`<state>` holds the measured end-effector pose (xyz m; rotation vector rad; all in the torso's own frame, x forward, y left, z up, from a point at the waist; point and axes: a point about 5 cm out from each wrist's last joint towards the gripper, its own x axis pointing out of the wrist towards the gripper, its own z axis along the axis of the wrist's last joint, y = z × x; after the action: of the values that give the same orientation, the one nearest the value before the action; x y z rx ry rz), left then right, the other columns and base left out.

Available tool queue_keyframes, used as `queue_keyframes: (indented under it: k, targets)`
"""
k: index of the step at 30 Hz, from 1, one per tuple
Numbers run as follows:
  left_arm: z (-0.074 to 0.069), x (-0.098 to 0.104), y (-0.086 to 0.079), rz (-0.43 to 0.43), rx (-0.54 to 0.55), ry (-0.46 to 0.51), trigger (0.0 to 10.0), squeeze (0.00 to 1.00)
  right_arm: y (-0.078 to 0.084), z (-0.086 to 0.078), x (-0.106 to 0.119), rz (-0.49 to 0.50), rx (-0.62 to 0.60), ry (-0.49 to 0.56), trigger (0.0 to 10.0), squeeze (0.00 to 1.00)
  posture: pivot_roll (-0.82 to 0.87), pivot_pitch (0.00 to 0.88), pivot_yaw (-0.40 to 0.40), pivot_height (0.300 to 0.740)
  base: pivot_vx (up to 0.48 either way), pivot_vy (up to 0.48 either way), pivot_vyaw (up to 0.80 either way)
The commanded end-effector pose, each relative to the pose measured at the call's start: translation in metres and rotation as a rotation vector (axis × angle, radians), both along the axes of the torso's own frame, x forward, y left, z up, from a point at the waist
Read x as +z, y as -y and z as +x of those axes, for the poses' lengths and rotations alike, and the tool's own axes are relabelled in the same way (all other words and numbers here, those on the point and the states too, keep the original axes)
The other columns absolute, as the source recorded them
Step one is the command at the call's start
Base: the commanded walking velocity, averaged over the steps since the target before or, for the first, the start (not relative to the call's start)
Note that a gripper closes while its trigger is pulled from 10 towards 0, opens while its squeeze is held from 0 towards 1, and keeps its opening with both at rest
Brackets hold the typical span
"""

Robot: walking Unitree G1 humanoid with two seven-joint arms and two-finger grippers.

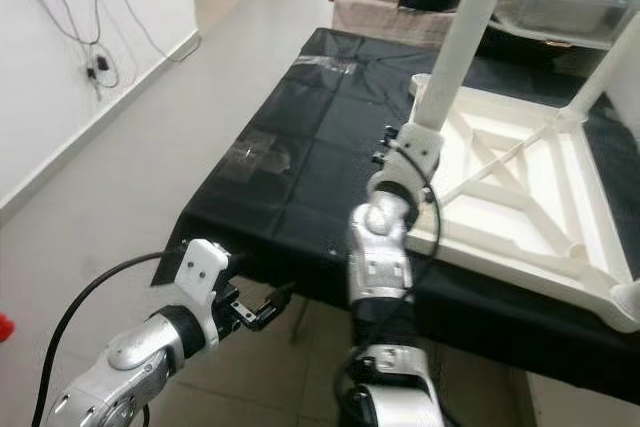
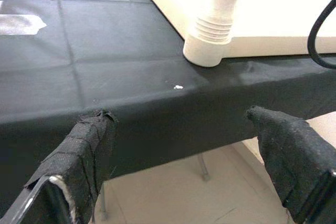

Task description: Building children table

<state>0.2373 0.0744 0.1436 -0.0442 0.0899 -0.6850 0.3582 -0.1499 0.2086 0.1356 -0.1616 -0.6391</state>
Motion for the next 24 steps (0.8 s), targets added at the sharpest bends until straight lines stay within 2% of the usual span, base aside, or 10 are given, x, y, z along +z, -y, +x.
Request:
queue_keyframes:
  k: [1,3,4,6,8,9,15,16,17,24]
  targets:
    - [-0.001,-0.004,0.0,0.012,-0.002,-0.012,10.0,0.0,-0.024,0.002,-0.016,0.172,-0.032,-0.084,0.0,0.0,0.23,0.101,-0.05,0.74,0.0,0.0,0.0]
    - [-0.001,-0.004,0.0,0.012,-0.002,-0.013,10.0,0.0,-0.034,0.002,-0.015,0.21,-0.031,-0.089,0.0,0.0,0.22,0.101,-0.051,0.74,0.0,0.0,0.0]
    - [-0.001,-0.004,0.0,0.01,-0.002,-0.013,10.0,0.0,-0.042,0.0,-0.012,0.212,0.012,-0.08,8.9,0.0,0.22,0.103,-0.051,0.74,0.0,0.0,0.0]
    - [-0.001,-0.004,0.0,0.01,-0.002,-0.013,10.0,0.0,-0.042,0.0,-0.012,0.212,0.012,-0.08,8.9,0.0,0.22,0.103,-0.051,0.74,0.0,0.0,0.0]
    - [-0.001,-0.004,0.0,0.008,-0.002,-0.015,10.0,0.0,-0.046,-0.006,-0.01,0.176,0.092,-0.052,10.0,0.07,0.22,0.103,-0.051,0.74,0.0,0.0,0.0]
    - [-0.001,-0.004,0.001,0.006,-0.002,-0.015,10.0,0.0,-0.044,-0.01,-0.01,0.154,0.12,-0.036,10.0,1.0,0.22,0.103,-0.051,0.74,0.0,0.0,0.0]
    - [0.001,-0.005,0.001,0.005,-0.001,-0.016,10.0,0.0,-0.039,-0.02,-0.009,0.111,0.145,-0.001,10.0,1.0,0.2,0.101,-0.046,0.74,0.0,0.0,0.0]
    - [0.002,-0.005,0.001,0.004,-0.001,-0.017,10.0,0.0,-0.037,-0.022,-0.008,0.103,0.166,0.011,10.0,0.88,0.2,0.101,-0.046,0.74,0.0,0.0,0.0]
    - [0.003,-0.006,0.002,0.004,0.0,-0.017,10.0,0.0,-0.036,-0.026,-0.008,0.087,0.201,0.028,10.0,0.0,0.19,0.094,-0.042,0.74,0.0,0.0,0.0]
    - [0.008,-0.009,0.003,0.007,0.001,-0.017,10.0,0.0,-0.027,-0.04,-0.017,0.076,0.297,0.027,10.0,0.0,0.18,0.081,-0.038,0.74,0.0,0.0,0.0]
